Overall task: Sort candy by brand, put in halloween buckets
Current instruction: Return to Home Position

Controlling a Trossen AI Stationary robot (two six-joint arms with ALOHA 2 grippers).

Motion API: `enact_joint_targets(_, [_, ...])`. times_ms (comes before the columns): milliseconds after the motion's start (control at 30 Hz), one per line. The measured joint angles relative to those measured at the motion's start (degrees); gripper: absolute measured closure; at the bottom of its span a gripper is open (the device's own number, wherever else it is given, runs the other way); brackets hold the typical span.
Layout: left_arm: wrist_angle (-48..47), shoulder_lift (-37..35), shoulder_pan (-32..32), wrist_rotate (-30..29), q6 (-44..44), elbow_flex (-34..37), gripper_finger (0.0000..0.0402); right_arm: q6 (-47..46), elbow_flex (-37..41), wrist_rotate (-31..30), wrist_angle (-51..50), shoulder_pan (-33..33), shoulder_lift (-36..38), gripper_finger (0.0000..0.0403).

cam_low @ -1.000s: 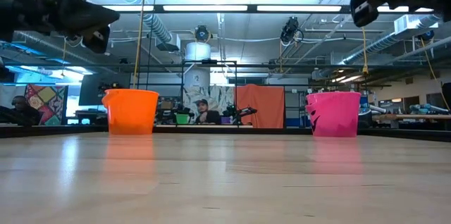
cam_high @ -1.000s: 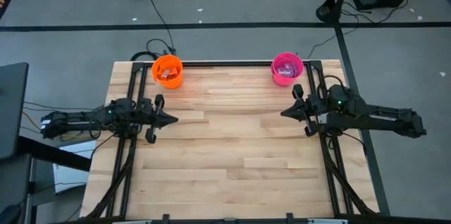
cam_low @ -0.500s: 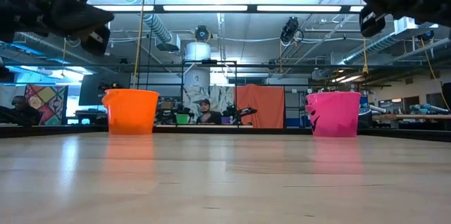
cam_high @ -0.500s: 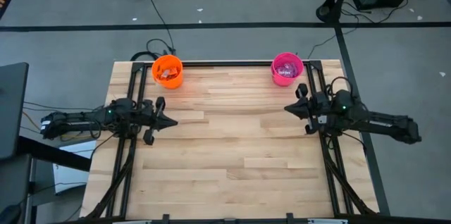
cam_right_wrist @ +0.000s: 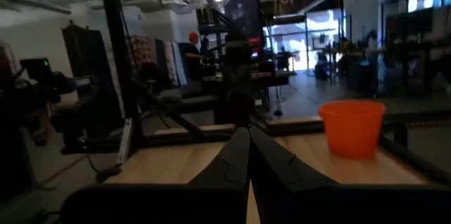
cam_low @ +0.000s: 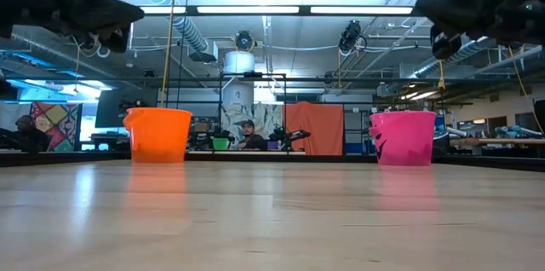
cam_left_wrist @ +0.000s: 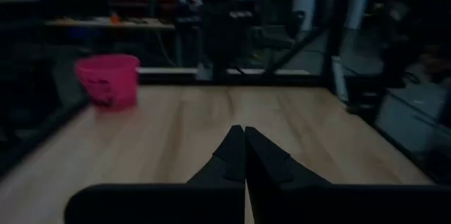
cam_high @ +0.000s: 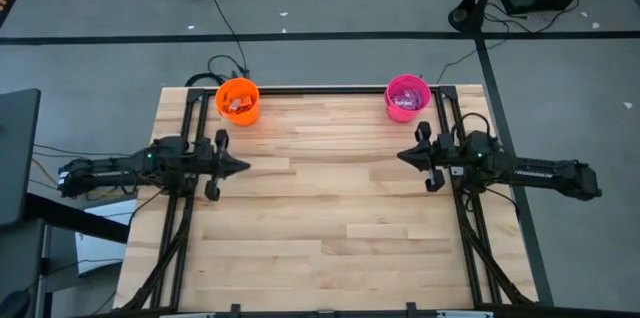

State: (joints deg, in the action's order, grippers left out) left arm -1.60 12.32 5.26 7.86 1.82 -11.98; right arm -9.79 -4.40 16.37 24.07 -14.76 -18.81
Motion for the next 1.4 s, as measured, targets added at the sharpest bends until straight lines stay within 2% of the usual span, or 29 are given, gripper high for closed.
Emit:
enact_joint_targets(100, [-0.3,0.0,0.0,0.1,0.5,-0.1,0.0400,2.8,0.0,-2.2,-0.1,0.0,-0.1,0.0383])
enact_joint_targets(200, [-0.7,0.4,-0.2,5.5,4.7,0.8,0.0400,3.4,0.0,-3.2,-0.1,0.1,-0.1,0.0387])
enact_joint_targets(267, [1.2,0.5,-0.9,7.4,4.8,1.8,0.0400,3.6,0.0,-1.4,-0.1,0.7,-0.1,0.0390])
enact_joint_targets(367, [8.7,1.1,-2.2,6.2,4.8,4.2,0.0400,3.9,0.0,-0.2,0.1,2.3,-0.1,0.0392])
enact_joint_targets(567, [23.0,1.9,-2.7,1.8,3.7,9.2,0.0400,5.5,0.0,-2.2,0.1,4.6,0.0,0.0385])
enact_joint_targets(767, [18.9,-1.5,-2.6,5.5,2.8,8.0,0.0400,4.8,0.0,-1.9,-0.5,4.5,1.9,0.0391])
enact_joint_targets(900, [13.2,-4.4,-2.6,5.5,1.6,7.6,0.0400,4.7,0.0,-1.9,-1.7,4.5,4.2,0.0391])
enact_joint_targets(1233, [2.3,-12.4,-2.6,6.9,3.3,7.6,0.0400,3.7,0.0,-2.2,-11.5,4.5,10.9,0.0390])
enact_joint_targets(1400, [-2.1,-12.3,-2.6,9.6,4.1,7.4,0.0400,3.8,0.0,-2.2,-13.4,4.5,13.6,0.0388])
